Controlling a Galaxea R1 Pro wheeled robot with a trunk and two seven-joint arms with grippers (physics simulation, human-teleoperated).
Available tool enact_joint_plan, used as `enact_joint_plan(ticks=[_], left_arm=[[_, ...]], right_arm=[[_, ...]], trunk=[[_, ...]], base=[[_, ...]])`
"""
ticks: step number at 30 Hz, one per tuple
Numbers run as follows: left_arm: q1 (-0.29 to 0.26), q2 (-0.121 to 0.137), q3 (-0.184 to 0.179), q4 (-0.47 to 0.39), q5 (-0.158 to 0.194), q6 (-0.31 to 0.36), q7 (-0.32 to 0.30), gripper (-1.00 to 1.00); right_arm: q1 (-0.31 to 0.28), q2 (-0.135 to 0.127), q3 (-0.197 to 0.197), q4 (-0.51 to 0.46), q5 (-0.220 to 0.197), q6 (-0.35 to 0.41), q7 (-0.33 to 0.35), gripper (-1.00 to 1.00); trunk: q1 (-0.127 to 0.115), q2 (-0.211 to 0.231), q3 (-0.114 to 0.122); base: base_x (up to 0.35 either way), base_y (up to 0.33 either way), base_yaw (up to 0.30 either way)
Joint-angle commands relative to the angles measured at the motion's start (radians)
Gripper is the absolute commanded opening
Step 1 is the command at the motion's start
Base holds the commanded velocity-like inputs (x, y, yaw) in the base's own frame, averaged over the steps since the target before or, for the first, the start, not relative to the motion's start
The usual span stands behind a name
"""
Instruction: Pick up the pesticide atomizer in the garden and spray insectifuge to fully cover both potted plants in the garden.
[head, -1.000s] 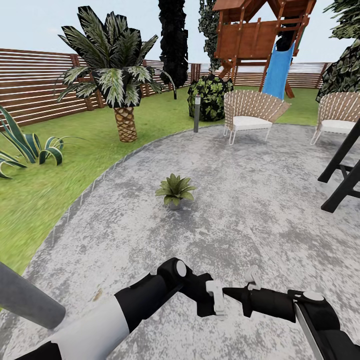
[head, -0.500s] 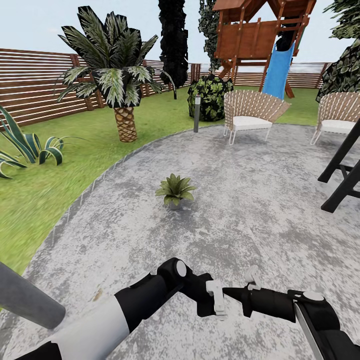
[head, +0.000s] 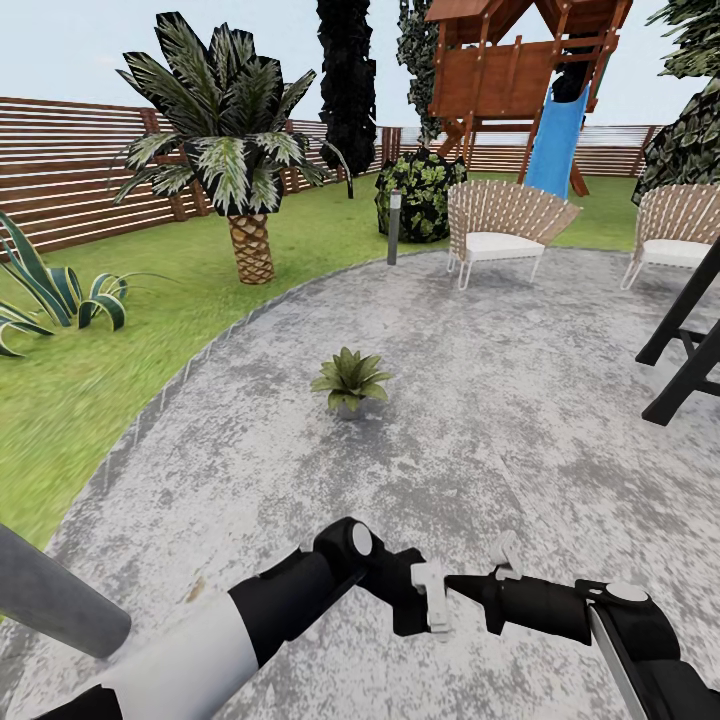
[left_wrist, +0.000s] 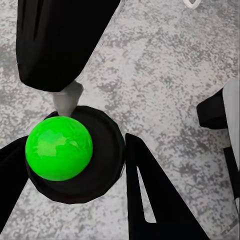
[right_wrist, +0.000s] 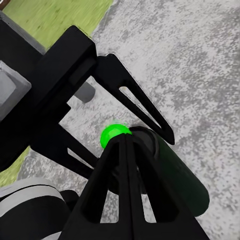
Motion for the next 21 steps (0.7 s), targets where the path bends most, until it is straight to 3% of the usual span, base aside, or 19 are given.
enact_joint_plan(ticks=[1, 16, 17, 21], left_arm=[[0.002, 0.0, 0.0, -0.001, -0.004, 0.007, -0.005, -1.0], [0.009, 0.004, 0.008, 0.009, -0.002, -0.002, -0.009, -1.0], [0.001, 0.044, 0.046, 0.123, 0.001, -0.008, -0.006, -1.0], [0.003, 0.043, 0.044, 0.123, -0.001, -0.008, -0.006, -1.0]], right_arm=[[-0.001, -0.001, -0.001, -0.001, -0.001, 0.008, 0.004, -1.0], [-0.001, -0.001, -0.001, -0.001, -0.001, 0.008, 0.004, -1.0], [-0.001, -0.003, -0.001, -0.001, -0.001, 0.008, 0.004, -1.0], [-0.001, -0.003, -0.001, -0.001, -0.001, 0.008, 0.004, -1.0]], trunk=[[0.0, 0.0, -0.001], [0.0, 0.0, -0.001], [0.0, 0.0, -0.001], [0.0, 0.0, -0.001]], base=[[0.0, 0.0, 0.0], [0.0, 0.0, 0.0], [0.0, 0.0, 0.0], [0.0, 0.0, 0.0]])
